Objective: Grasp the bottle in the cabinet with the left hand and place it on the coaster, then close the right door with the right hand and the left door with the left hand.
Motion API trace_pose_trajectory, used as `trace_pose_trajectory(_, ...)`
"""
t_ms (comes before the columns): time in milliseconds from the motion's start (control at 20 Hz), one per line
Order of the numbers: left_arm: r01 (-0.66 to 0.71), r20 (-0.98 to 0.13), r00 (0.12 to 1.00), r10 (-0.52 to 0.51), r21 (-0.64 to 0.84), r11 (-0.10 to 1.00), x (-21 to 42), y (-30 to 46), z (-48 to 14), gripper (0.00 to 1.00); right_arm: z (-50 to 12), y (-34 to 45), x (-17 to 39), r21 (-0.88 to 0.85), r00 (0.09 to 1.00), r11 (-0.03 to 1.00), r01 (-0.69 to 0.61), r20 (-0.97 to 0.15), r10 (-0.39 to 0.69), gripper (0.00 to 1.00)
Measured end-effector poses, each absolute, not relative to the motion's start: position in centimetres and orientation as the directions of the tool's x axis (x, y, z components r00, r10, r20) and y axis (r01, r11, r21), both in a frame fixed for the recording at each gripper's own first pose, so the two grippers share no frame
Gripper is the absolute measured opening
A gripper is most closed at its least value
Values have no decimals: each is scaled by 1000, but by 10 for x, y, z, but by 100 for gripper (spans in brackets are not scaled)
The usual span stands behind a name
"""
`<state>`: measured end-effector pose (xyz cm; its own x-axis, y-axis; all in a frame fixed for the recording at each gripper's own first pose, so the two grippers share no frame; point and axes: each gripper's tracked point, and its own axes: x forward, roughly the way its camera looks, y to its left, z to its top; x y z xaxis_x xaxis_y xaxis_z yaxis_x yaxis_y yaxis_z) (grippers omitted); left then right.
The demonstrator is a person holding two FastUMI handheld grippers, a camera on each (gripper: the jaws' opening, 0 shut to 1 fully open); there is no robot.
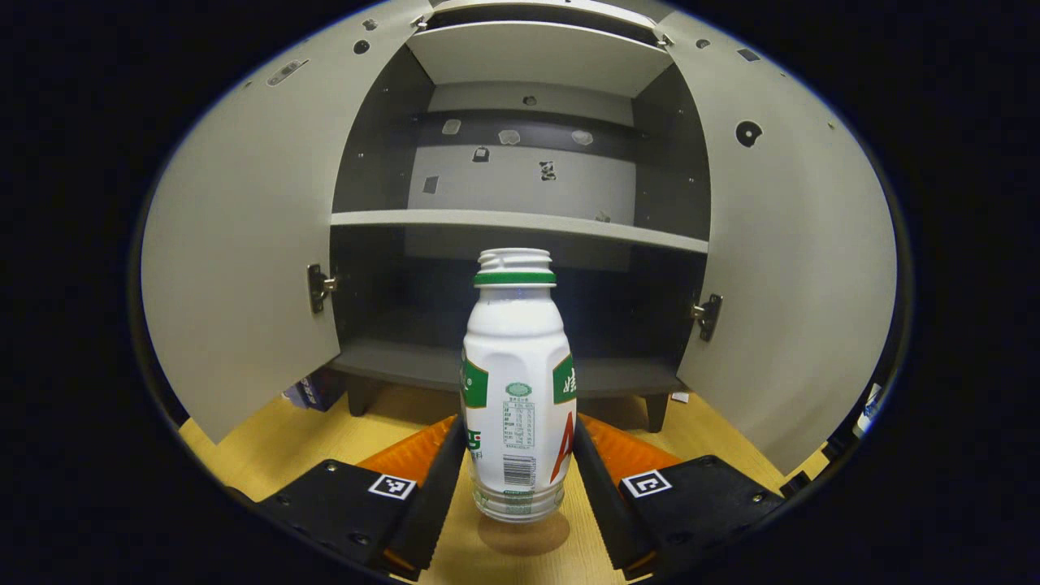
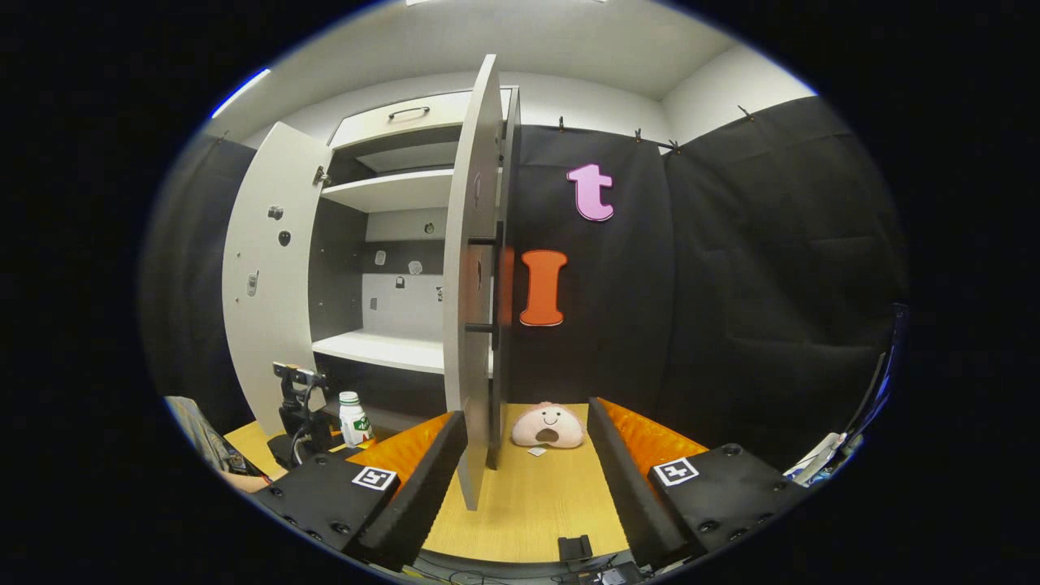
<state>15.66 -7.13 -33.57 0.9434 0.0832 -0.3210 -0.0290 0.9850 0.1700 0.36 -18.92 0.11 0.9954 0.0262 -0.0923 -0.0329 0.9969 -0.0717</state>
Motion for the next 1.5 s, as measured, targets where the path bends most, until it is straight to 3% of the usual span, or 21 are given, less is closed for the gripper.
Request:
trace_pose_trajectory(650, -66, -359, 924, 129, 182, 981, 146, -55, -408, 78, -14, -188, 11, -77, 989, 997, -19, -147, 8, 99)
trace_pose_trajectory(900, -38, -342, 932, 120, 236, 971, 140, -64, -409, 80, -18, -185, 10, -79, 987, 996, -29, -160, 16, 99)
trace_pose_trajectory(1200, -43, -396, 908, 138, 239, 970, 127, -64, -412, 81, -22, -189, 11, -52, 987, 998, -33, -161, 24, 99)
trace_pose_trajectory(1500, -34, -375, 917, 136, 267, 963, 122, -75, -384, 82, -27, -196, 15, -29, 986, 999, -28, -168, 22, 99)
